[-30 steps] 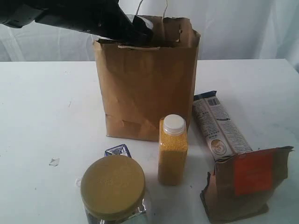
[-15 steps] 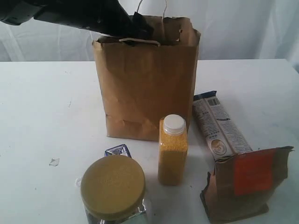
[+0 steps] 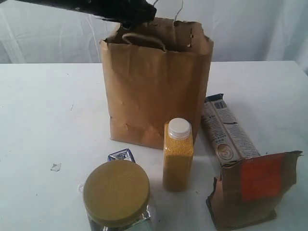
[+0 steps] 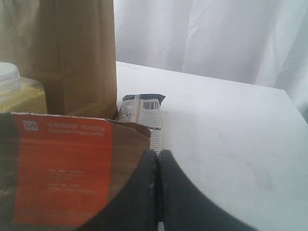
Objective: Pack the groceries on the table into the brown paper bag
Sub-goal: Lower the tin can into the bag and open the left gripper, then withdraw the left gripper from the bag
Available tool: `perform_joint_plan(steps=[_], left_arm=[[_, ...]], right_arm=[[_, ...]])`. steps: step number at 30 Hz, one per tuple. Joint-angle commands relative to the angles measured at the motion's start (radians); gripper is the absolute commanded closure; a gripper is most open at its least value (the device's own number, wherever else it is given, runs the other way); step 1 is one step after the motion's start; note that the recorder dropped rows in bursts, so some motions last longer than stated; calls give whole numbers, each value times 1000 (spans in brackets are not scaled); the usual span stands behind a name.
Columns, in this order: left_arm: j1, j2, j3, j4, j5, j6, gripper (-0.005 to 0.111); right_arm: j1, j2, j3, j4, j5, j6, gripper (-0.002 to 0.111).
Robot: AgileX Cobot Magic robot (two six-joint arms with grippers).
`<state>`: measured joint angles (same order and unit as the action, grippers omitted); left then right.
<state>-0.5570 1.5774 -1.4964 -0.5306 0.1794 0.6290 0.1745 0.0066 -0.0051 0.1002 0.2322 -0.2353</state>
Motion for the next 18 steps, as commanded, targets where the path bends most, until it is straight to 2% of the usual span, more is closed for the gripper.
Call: perform_joint_plan(steps=[1,8,13,16,18], left_arm=[[-3,-77,-5,-13,44,0,23],[-3,-174,-5,6,107,5,24],[-3,-238,-5,53,171,5,31],[-3,-288,-5,95,240,5,46],[-3,-327,-5,132,264,3,63]], right_arm=[[4,-7,5,-3,-10,5,108],[4,-7,5,-3,-10,5,108],[4,-7,5,-3,-10,5,108],[4,-7,5,-3,-10,5,108],[4,-7,5,-3,-10,5,108]])
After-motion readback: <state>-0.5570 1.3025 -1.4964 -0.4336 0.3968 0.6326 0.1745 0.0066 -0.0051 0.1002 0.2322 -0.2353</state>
